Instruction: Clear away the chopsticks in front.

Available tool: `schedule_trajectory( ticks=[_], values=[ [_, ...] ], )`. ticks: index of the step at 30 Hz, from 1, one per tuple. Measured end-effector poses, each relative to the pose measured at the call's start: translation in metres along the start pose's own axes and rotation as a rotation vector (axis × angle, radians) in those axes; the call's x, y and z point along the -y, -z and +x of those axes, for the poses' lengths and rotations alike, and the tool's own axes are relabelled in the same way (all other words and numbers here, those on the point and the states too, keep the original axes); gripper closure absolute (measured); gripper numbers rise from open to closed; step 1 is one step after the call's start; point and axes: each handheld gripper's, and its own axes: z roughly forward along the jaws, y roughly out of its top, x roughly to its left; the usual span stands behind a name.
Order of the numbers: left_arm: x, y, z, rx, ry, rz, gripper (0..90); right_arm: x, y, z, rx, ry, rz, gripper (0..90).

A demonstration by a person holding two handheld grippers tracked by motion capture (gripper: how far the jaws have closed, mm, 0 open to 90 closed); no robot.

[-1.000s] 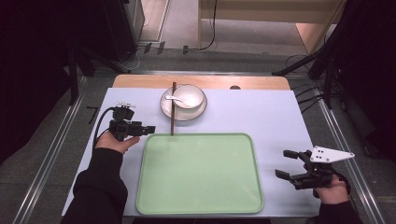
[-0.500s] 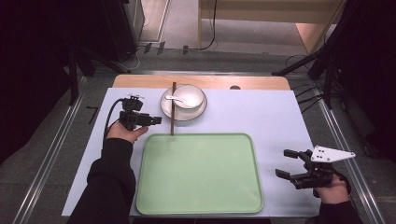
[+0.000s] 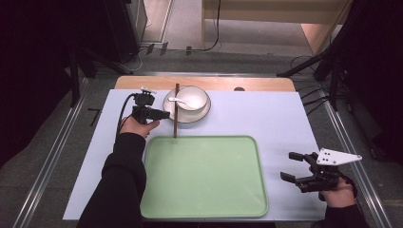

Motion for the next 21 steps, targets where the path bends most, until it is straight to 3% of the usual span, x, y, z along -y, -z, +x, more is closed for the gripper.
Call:
schedule_trajectory(
  ticks=[7, 9, 14, 21],
  values=[
    [-0.006, -0.015, -0.005, -0.032, -0.01, 0.0, 58.8, 0.0, 0.001, 0.0, 0.002, 0.002, -0.002, 15.7],
    [-0.008, -0.018, -0.007, -0.015, -0.004, -0.017, 61.5, 0.0, 0.001, 0.0, 0.0, 0.0, -0.005, 15.7],
    [-0.011, -0.03, -0.006, 0.0, 0.016, 0.027, 63.7, 0.0, 0.001, -0.001, -0.002, 0.001, -0.005, 15.8],
    [-0.013, -0.041, -0.008, -0.032, 0.021, 0.027, 66.4, 0.0, 0.001, -0.001, -0.002, 0.003, -0.01, 15.8]
  ],
)
